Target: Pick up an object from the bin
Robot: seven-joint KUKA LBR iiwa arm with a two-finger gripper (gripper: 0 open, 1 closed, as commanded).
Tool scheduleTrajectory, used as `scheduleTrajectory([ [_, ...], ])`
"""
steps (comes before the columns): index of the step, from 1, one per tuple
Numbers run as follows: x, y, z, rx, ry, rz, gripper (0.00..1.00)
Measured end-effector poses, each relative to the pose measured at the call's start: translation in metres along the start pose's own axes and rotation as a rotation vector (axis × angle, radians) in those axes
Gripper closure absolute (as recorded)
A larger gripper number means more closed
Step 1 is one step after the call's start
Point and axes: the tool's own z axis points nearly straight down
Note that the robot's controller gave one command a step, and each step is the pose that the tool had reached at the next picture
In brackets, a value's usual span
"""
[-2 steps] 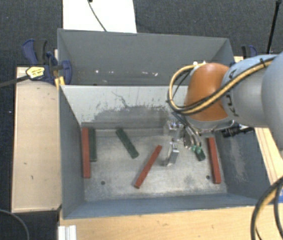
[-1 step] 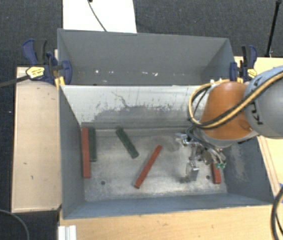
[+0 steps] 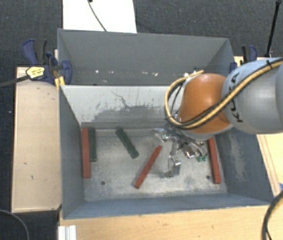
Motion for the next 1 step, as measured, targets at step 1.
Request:
scheduleTrajectory([
  [1,-0.0241,0.0222,0.0143,0.001,0.001,-0.262,0.0],
])
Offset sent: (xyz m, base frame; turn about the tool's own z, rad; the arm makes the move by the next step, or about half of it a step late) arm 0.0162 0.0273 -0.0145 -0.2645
